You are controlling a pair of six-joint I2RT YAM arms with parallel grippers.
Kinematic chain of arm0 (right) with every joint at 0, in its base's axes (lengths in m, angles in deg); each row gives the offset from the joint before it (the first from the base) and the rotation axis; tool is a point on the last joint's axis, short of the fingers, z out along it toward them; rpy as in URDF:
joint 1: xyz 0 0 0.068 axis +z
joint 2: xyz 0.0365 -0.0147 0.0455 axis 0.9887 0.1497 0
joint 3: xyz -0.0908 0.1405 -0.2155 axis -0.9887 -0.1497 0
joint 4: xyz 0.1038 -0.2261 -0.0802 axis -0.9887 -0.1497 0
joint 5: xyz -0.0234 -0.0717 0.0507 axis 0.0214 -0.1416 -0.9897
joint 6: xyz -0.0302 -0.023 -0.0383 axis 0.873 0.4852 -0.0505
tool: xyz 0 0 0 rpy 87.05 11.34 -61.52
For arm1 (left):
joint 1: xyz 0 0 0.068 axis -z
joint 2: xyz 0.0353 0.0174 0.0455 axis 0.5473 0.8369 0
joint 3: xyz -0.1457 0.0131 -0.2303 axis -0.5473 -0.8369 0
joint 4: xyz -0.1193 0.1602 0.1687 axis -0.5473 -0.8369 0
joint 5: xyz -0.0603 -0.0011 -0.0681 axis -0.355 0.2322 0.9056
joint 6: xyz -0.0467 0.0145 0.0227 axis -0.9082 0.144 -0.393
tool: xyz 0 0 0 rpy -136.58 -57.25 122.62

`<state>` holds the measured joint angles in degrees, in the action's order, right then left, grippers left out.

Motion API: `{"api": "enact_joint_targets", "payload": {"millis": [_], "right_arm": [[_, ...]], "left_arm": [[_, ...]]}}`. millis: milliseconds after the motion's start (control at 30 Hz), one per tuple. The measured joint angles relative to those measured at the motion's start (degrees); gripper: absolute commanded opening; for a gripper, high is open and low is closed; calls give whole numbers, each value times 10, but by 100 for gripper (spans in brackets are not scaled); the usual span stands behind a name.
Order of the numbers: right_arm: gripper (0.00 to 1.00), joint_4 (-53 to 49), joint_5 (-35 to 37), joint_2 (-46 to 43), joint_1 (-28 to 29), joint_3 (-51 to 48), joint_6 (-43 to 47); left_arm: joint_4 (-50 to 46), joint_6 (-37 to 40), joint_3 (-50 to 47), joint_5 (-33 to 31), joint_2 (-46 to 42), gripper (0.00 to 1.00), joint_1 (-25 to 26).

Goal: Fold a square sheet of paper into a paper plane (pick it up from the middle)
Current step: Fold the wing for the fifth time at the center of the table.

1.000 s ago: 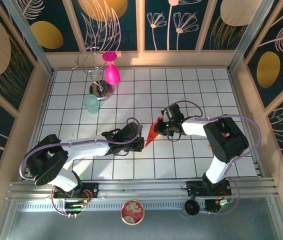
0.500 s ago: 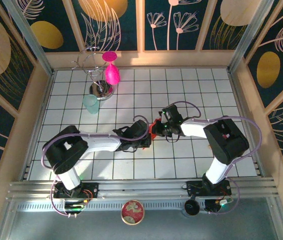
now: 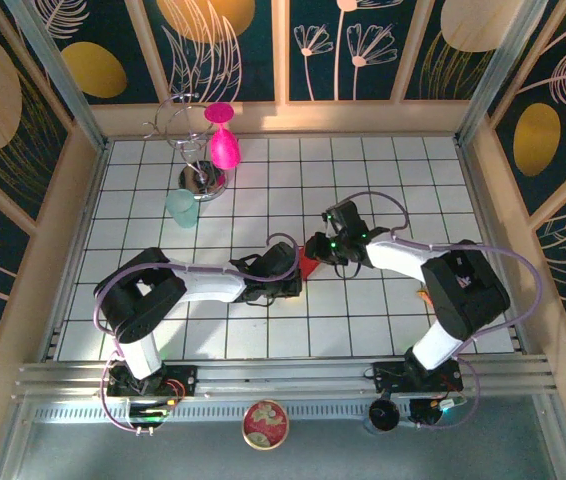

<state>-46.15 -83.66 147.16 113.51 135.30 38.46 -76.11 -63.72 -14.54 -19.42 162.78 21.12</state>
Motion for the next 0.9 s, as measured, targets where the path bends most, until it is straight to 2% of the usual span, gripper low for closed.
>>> {"api": "enact_joint_targets", "payload": {"millis": [167, 333, 600, 900], "right_arm": [[54, -42, 71, -6, -2, 11, 12], [60, -67, 108, -6, -2, 21, 21], [58, -73, 115, 38, -2, 55, 26], [40, -73, 114, 63, -2, 56, 34]], "left_arm": [[3, 0, 0, 2, 1, 0, 0], [11, 0, -3, 5, 1, 0, 0], [17, 0, -6, 13, 1, 0, -2], [18, 0, -6, 13, -1, 0, -2]]}}
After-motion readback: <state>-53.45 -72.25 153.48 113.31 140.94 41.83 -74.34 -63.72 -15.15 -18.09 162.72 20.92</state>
